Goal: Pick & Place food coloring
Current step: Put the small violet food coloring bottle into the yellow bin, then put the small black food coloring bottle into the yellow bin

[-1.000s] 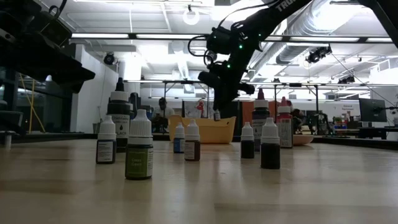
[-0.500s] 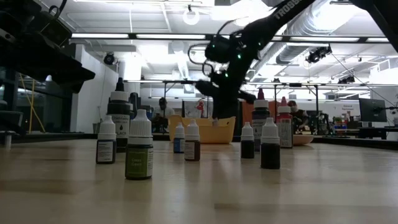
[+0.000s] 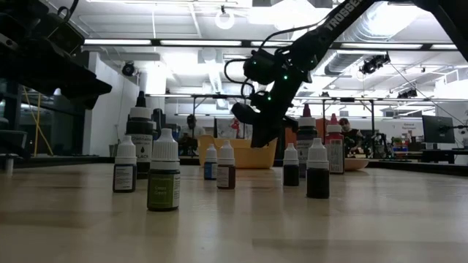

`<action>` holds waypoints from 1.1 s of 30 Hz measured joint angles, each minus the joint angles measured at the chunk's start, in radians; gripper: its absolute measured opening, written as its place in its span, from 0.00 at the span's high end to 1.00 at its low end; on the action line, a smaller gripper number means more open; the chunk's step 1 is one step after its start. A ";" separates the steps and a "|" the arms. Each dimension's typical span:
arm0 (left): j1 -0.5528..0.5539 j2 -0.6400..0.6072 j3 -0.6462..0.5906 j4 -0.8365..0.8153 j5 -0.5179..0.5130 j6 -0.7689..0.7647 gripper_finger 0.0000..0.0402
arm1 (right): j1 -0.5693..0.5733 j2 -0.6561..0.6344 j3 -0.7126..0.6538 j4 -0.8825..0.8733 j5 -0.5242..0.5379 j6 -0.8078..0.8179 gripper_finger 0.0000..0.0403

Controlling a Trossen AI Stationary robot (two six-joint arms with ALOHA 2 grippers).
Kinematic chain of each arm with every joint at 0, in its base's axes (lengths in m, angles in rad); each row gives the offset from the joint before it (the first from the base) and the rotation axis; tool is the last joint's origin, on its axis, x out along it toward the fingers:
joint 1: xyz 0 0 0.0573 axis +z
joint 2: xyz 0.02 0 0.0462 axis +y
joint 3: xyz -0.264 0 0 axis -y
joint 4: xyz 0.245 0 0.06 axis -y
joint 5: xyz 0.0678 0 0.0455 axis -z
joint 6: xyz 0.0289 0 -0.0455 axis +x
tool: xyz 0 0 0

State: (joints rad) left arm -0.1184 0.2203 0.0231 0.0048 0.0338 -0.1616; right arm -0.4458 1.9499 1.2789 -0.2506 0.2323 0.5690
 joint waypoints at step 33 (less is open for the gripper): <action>0.000 0.000 0.000 0.000 0.000 0.000 0.59 | 0.000 -0.083 0.003 0.008 0.007 -0.080 0.72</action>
State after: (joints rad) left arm -0.1184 0.2199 0.0231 0.0049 0.0334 -0.1617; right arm -0.4458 1.8674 1.2823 -0.2431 0.2398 0.4893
